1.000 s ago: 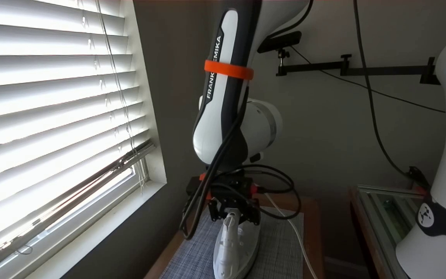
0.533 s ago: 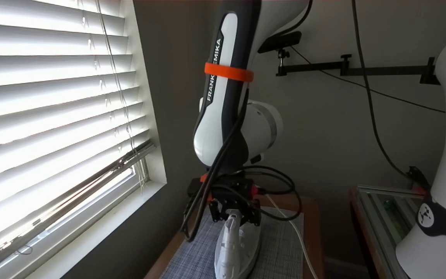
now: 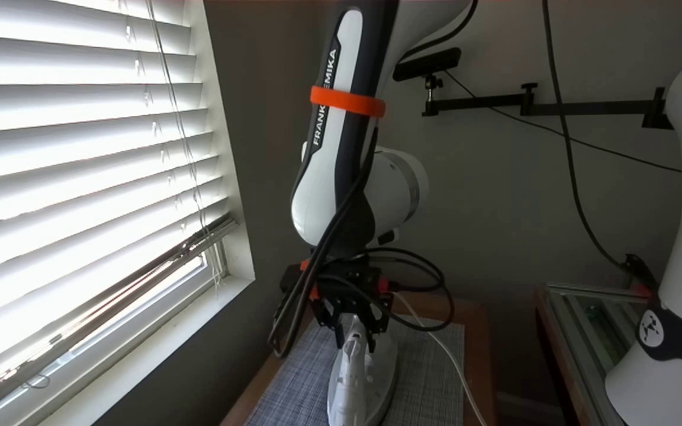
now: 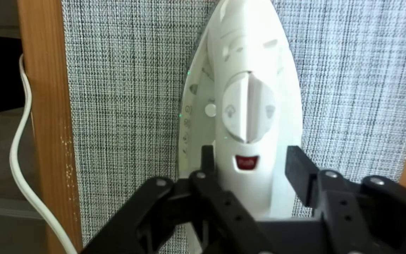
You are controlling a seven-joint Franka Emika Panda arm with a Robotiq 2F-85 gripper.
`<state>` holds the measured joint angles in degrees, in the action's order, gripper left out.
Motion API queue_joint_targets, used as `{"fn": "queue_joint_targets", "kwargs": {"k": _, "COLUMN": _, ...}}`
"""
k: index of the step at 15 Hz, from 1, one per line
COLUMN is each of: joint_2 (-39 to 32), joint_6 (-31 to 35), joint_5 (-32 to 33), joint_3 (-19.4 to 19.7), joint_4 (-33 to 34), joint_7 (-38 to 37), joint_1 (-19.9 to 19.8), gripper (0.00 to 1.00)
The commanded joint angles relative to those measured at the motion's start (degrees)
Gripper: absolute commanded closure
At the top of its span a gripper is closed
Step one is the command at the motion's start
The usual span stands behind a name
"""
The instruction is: Turn the pressing iron to the right
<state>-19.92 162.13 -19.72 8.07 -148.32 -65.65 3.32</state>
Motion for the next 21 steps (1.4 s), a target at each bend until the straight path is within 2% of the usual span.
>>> {"fn": "queue_joint_targets", "kwargs": {"k": 1, "joint_2": 2.7, "joint_6": -0.7, "joint_5": 3.2, "joint_3": 2.2, "joint_4": -0.4, "joint_7": -3.4, "joint_1": 1.9, "gripper": 0.13}}
{"fn": "queue_joint_targets", "kwargs": {"k": 2, "joint_2": 3.7, "joint_6": -1.2, "joint_5": 4.3, "joint_3": 3.1, "joint_4": -0.8, "joint_7": -4.3, "joint_1": 2.6, "gripper": 0.05}}
{"fn": "queue_joint_targets", "kwargs": {"k": 3, "joint_2": 4.6, "joint_6": -1.5, "joint_5": 6.1, "joint_3": 4.3, "joint_4": -1.1, "joint_7": -5.7, "joint_1": 3.5, "gripper": 0.01}}
{"fn": "queue_joint_targets", "kwargs": {"k": 5, "joint_2": 7.7, "joint_6": -4.5, "joint_5": 9.3, "joint_3": 5.2, "joint_4": -1.4, "joint_7": -7.0, "joint_1": 4.1, "gripper": 0.00}}
{"fn": "queue_joint_targets", "kwargs": {"k": 7, "joint_2": 10.6, "joint_6": -7.7, "joint_5": 15.4, "joint_3": 6.8, "joint_4": -1.3, "joint_7": -9.8, "joint_1": 5.3, "gripper": 0.00}}
{"fn": "queue_joint_targets", "kwargs": {"k": 9, "joint_2": 13.7, "joint_6": -11.8, "joint_5": 21.3, "joint_3": 6.1, "joint_4": -0.6, "joint_7": -10.0, "joint_1": 4.8, "gripper": 0.00}}
{"fn": "queue_joint_targets", "kwargs": {"k": 11, "joint_2": 16.5, "joint_6": -16.0, "joint_5": 24.2, "joint_3": 3.2, "joint_4": 0.3, "joint_7": -6.4, "joint_1": 3.2, "gripper": 0.00}}
{"fn": "queue_joint_targets", "kwargs": {"k": 12, "joint_2": 17.4, "joint_6": -18.0, "joint_5": 24.1, "joint_3": 1.5, "joint_4": 1.0, "joint_7": -3.4, "joint_1": 2.5, "gripper": 0.15}}
{"fn": "queue_joint_targets", "kwargs": {"k": 13, "joint_2": 18.5, "joint_6": -20.0, "joint_5": 25.0, "joint_3": 0.3, "joint_4": 1.6, "joint_7": -1.8, "joint_1": 2.2, "gripper": 0.26}}
{"fn": "queue_joint_targets", "kwargs": {"k": 17, "joint_2": 20.1, "joint_6": -21.8, "joint_5": 23.1, "joint_3": -4.0, "joint_4": 3.0, "joint_7": 9.1, "joint_1": 1.4, "gripper": 0.56}}
{"fn": "queue_joint_targets", "kwargs": {"k": 21, "joint_2": 20.4, "joint_6": -21.8, "joint_5": 22.8, "joint_3": -6.1, "joint_4": 2.9, "joint_7": 20.6, "joint_1": 0.9, "gripper": 0.82}}
